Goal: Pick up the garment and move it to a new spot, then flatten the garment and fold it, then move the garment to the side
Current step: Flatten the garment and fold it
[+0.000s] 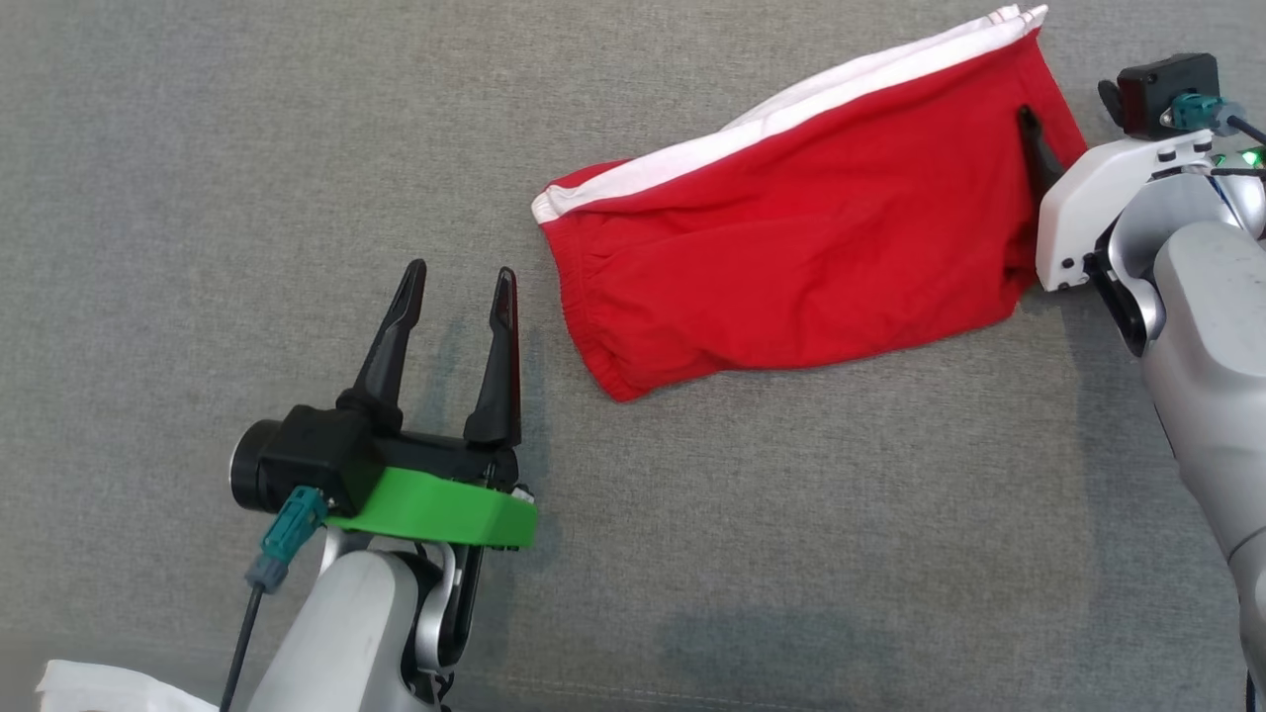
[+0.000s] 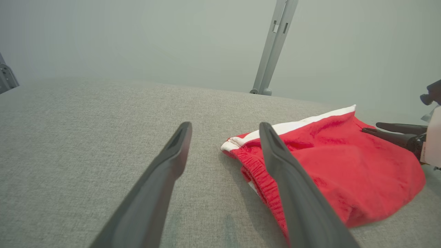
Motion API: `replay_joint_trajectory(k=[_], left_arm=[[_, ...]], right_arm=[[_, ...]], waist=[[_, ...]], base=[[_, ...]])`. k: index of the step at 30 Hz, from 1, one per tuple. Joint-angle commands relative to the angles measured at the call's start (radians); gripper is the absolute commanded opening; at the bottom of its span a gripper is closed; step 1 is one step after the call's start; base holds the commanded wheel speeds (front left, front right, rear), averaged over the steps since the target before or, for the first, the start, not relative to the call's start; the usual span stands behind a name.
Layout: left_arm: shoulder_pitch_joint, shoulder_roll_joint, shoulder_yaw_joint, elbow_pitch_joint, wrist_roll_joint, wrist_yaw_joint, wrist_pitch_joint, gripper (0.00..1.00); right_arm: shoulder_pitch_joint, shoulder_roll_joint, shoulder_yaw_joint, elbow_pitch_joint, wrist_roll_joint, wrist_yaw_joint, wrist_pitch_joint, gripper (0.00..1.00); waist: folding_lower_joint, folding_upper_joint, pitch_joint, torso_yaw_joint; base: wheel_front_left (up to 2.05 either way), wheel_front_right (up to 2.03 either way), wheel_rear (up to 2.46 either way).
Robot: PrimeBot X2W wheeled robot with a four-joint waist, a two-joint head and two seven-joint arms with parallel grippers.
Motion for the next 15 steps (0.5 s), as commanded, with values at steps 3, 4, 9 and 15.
replay_joint_trajectory(k=[3, 4, 9, 15], left_arm=[[0.026, -0.025, 0.03, 0.009, 0.03, -0.03, -0.004, 1.0], [0.029, -0.032, 0.038, 0.011, 0.036, -0.037, -0.004, 1.0], [0.053, -0.056, 0.071, 0.024, 0.061, -0.07, -0.004, 1.0], [0.083, -0.068, 0.096, 0.032, 0.078, -0.101, -0.004, 1.0]], right_arm=[[0.004, 0.004, -0.008, 0.032, 0.001, -0.002, 0.024, 1.0], [0.004, 0.003, -0.008, 0.04, -0.001, -0.002, 0.028, 1.0], [0.012, 0.01, -0.008, 0.081, 0.01, -0.001, 0.064, 1.0], [0.039, 0.021, -0.006, 0.104, 0.061, -0.002, 0.092, 0.0]], waist=[[0.0, 0.0, 0.012, 0.038], [0.0, 0.0, 0.013, 0.042], [0.0, 0.0, 0.005, 0.05], [0.0, 0.0, -0.021, 0.031]], base=[[0.0, 0.0, 0.0], [0.0, 0.0, 0.0], [0.0, 0.0, 0.0], [0.0, 0.0, 0.0]])
